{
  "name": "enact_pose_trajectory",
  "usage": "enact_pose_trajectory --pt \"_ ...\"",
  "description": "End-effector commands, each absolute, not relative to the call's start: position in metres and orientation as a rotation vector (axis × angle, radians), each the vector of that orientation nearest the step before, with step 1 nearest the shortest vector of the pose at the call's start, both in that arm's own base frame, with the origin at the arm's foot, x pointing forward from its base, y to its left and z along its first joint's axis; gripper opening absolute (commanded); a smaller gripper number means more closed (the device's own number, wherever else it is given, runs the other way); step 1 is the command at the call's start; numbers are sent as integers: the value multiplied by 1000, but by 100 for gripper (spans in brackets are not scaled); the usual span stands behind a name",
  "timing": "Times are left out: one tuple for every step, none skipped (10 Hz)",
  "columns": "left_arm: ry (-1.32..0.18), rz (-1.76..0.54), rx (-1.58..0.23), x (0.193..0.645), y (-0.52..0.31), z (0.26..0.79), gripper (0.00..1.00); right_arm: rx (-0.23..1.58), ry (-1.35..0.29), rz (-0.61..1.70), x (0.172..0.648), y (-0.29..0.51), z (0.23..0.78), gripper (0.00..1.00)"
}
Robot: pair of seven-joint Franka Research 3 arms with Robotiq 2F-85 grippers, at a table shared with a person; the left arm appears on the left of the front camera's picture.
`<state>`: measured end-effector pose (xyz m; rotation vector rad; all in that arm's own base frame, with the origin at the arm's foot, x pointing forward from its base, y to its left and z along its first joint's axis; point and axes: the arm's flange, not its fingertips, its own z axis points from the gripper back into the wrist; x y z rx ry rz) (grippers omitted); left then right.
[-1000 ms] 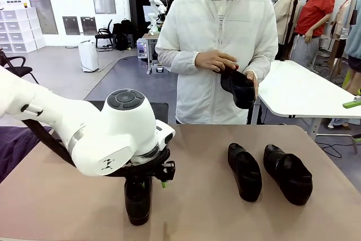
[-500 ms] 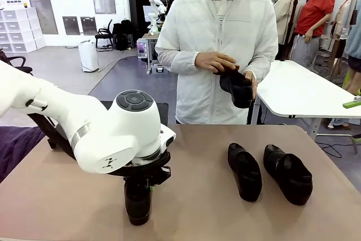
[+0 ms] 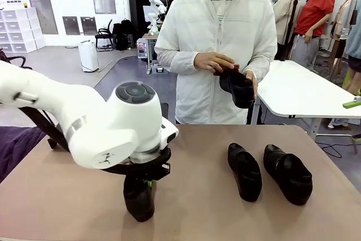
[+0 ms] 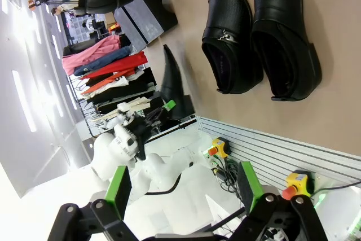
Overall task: Organize the shoes by placing them on the stand.
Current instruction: Place the Shoe from the middle of the table onto the Shoes Stand.
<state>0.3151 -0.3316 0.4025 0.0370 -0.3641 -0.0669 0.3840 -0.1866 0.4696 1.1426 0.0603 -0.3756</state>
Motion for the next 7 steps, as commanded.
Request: enact_pose_trajectory --pt "-442 -269 90 289 -271 474 0 1133 59 -363 383 -189 472 100" --pt "-448 -358 107 280 -241 498 0 1133 59 -363 383 -189 472 100" --pt "-443 -411 157 272 -209 511 0 1133 59 -363 383 -189 472 100" --pt "-470 -456 189 262 -182 510 0 1133 59 -363 383 -189 472 100" --pt "-477 -417 196 255 -154 508 0 1133 59 -363 383 -189 472 100" --pt "-475 -359 203 248 -120 502 0 1133 59 -363 383 -189 472 100" --pt "-468 -305 164 240 -86 494 0 1133 59 -363 383 -189 472 100"
